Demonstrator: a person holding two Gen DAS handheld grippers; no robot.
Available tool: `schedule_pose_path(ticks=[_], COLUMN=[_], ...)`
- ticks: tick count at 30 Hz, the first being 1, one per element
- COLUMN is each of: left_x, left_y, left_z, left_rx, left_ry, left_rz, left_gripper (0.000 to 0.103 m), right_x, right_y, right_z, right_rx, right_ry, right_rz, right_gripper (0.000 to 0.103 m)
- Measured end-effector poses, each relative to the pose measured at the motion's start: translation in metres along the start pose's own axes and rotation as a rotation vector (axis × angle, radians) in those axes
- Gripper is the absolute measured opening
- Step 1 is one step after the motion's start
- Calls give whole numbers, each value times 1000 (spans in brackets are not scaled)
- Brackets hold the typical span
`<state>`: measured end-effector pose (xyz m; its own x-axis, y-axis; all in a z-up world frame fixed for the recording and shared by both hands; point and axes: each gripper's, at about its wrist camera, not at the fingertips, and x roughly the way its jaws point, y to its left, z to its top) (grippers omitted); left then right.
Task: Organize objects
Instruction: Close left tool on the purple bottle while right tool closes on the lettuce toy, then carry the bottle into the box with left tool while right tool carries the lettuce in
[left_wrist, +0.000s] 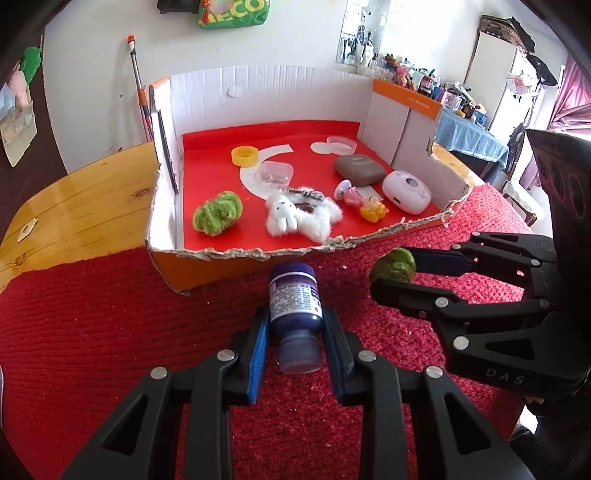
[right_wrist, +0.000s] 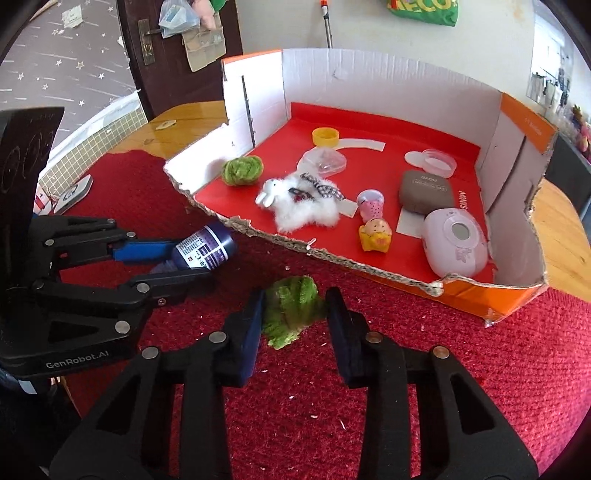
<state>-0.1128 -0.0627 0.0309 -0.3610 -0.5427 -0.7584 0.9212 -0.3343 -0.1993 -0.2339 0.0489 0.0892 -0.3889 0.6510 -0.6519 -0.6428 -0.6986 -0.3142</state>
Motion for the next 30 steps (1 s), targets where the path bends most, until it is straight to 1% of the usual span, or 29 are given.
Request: schedule_pose_path(ticks=[5, 10, 16, 23, 30], left_x=[-8, -9, -9, -2, -2], left_y=[-2, -2, -2, 2, 1], left_z=[1, 0, -6, -17, -18], left_rx=[1, 0, 2, -23, -34], left_ry=[-21, -28, -19, 17, 6], left_rz=[4, 7, 12, 11, 19], left_gripper=[29, 29, 29, 29, 29], right_x=[-10, -12, -12, -8, -3], right_y=[0, 3, 4, 3, 3], right_z=[1, 0, -5, -11, -15], right_rx=[1, -5, -1, 8, 13], right_ry=[-24, -30, -34, -21, -11], right_rz=[-2, 3, 8, 14, 4], right_gripper=[32, 32, 32, 32, 34])
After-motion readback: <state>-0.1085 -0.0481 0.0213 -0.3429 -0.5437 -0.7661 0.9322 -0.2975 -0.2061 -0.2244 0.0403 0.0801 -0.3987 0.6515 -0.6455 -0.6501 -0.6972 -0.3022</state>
